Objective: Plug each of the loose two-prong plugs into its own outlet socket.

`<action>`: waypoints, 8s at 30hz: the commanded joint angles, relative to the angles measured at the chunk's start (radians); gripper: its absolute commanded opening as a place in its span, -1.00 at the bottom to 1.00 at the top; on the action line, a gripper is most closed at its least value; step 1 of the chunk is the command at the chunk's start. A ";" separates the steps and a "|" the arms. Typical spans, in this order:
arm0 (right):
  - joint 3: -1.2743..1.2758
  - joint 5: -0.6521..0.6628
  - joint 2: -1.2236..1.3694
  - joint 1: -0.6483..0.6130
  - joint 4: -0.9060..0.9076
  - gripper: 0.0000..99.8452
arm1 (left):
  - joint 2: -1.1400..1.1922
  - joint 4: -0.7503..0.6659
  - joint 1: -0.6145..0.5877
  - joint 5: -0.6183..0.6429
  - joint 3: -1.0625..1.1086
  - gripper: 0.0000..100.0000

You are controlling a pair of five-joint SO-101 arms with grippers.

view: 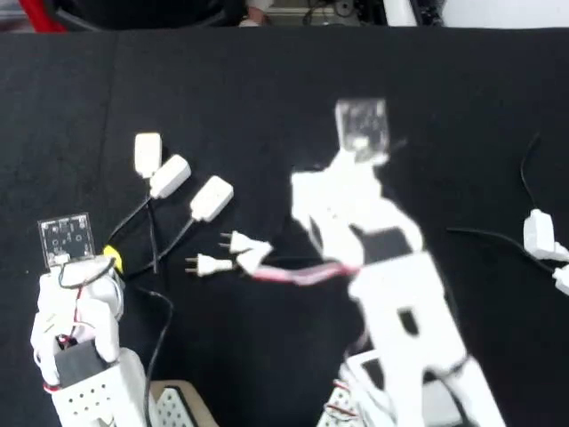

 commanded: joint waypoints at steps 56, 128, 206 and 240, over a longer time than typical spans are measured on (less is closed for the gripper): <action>-0.077 -0.793 0.467 -0.345 0.121 -0.60 | -0.005 -0.026 0.005 -0.006 0.004 -0.64; -0.713 0.681 0.935 0.051 0.494 -0.98 | -0.005 -0.018 0.005 -0.008 0.005 -0.64; -1.010 0.720 1.236 0.046 1.022 -0.98 | -0.005 0.015 0.061 -0.097 0.022 -0.64; -0.147 0.074 -0.127 -0.396 0.097 -0.98 | -0.008 -0.012 0.545 -0.040 -0.090 -0.63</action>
